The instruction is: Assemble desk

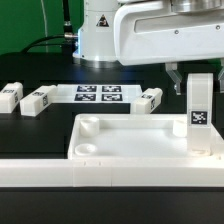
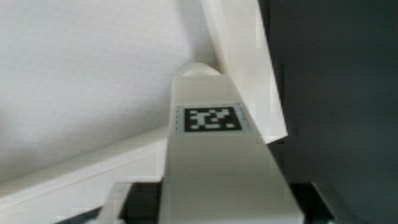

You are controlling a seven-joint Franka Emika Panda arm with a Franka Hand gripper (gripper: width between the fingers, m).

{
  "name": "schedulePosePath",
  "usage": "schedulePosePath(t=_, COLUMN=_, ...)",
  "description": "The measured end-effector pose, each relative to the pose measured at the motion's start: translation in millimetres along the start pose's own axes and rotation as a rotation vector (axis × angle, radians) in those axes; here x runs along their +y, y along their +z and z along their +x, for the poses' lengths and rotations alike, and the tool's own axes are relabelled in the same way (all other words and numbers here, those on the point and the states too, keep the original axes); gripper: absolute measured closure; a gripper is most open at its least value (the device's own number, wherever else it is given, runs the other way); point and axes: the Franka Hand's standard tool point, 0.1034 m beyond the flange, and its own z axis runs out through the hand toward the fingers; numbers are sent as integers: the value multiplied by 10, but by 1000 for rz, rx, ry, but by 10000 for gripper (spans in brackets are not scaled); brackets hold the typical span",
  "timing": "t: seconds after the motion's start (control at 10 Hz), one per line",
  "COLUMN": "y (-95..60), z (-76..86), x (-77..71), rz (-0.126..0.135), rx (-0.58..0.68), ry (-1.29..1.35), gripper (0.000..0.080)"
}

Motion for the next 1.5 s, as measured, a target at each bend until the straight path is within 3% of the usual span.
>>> schedulePosePath(t=0.8, y=8, z=-31, x=-5, rz=-8, rx=-9, ry=453, gripper=508)
schedulePosePath(t=1.0, y=13, z=-46, x=-18, rz=-11, rx=-12, ry=327, gripper=282)
schedulePosePath(t=1.1, y=14, z=-59, x=-37, rz=-12, rx=-12, ry=307, gripper=282)
schedulePosePath(t=1.2, y=9, z=-83, x=-58, rz=-20, rx=-20, ry=189, gripper=172)
schedulePosePath(t=1.5, y=22, z=-108, x=-89, rz=-15, rx=-25, ry=-142, gripper=151)
